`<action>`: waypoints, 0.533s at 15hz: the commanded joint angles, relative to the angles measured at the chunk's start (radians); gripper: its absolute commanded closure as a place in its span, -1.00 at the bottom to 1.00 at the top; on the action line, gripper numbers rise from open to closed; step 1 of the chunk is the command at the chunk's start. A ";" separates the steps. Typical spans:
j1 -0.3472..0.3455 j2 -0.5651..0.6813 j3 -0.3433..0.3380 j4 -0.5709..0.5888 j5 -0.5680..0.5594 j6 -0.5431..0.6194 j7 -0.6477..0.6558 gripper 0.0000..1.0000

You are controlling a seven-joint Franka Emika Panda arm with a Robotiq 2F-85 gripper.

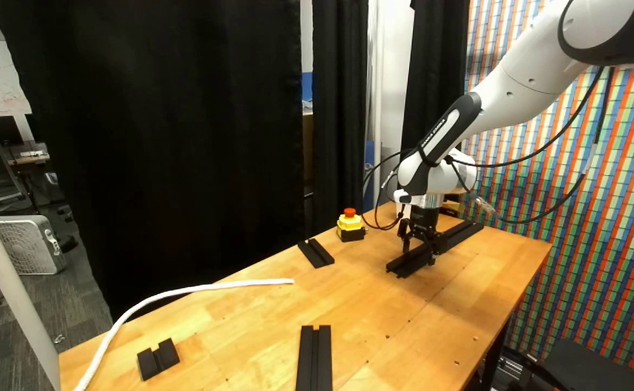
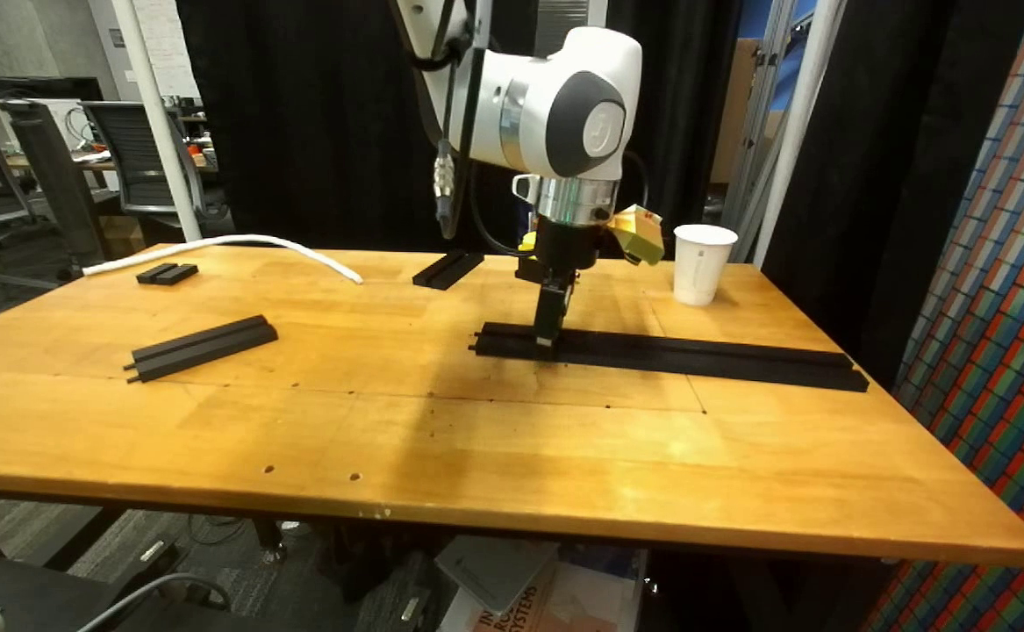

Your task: Connect the four black pieces together

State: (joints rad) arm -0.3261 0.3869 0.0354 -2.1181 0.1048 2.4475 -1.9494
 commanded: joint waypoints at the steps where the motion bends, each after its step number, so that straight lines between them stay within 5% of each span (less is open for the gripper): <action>1: 0.051 -0.115 -0.002 -0.111 0.017 0.034 0.030 -1.00; 8: 0.212 -0.216 0.046 -0.250 0.001 0.081 0.186 -1.00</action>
State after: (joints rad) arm -0.1775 0.2467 0.0616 -2.2814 0.1048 2.4875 -1.8303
